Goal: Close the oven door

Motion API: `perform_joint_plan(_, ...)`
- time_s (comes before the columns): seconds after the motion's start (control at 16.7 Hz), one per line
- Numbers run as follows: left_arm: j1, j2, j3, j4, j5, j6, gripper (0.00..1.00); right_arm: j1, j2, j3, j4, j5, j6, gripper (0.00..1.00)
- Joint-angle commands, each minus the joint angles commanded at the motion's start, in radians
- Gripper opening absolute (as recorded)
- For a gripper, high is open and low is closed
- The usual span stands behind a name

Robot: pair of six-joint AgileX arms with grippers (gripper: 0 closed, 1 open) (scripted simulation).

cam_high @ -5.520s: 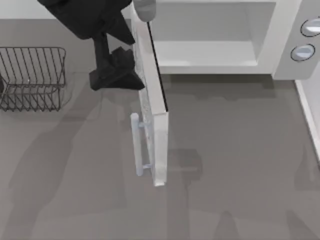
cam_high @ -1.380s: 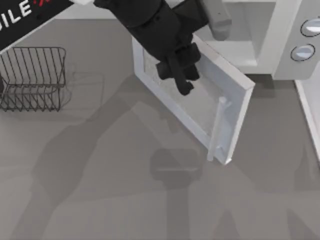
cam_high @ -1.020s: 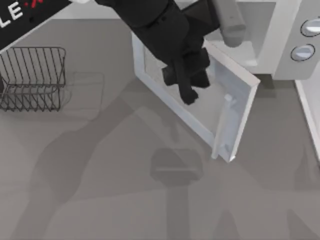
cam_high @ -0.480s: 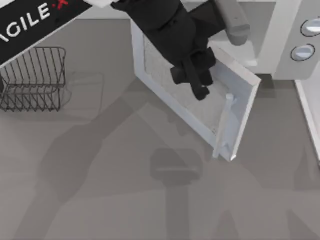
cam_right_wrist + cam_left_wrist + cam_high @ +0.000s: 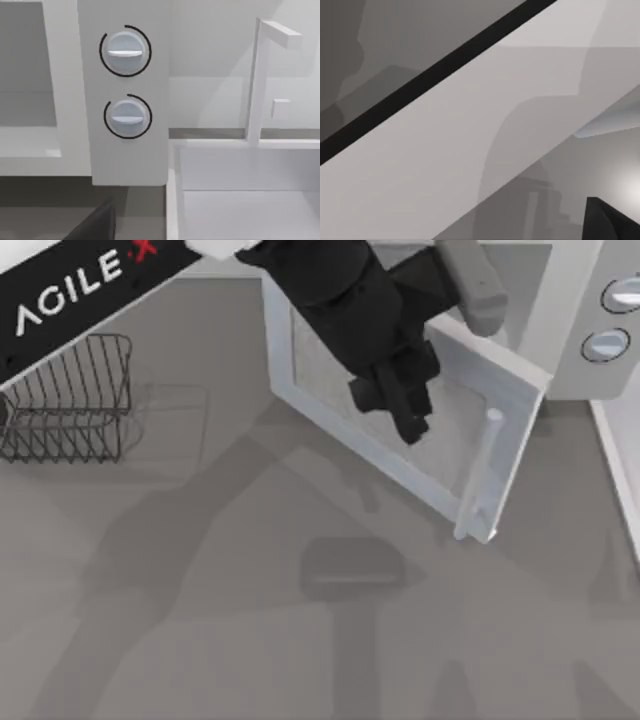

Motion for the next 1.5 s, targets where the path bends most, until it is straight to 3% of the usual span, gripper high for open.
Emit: perform_joint_plan(1.5, -0.058, 0.098, 0.167, -0.016, -0.034, -0.063, 0.0, 0.0, 0.0, 0.0, 0.0, 0.0, 0.0, 1.0)
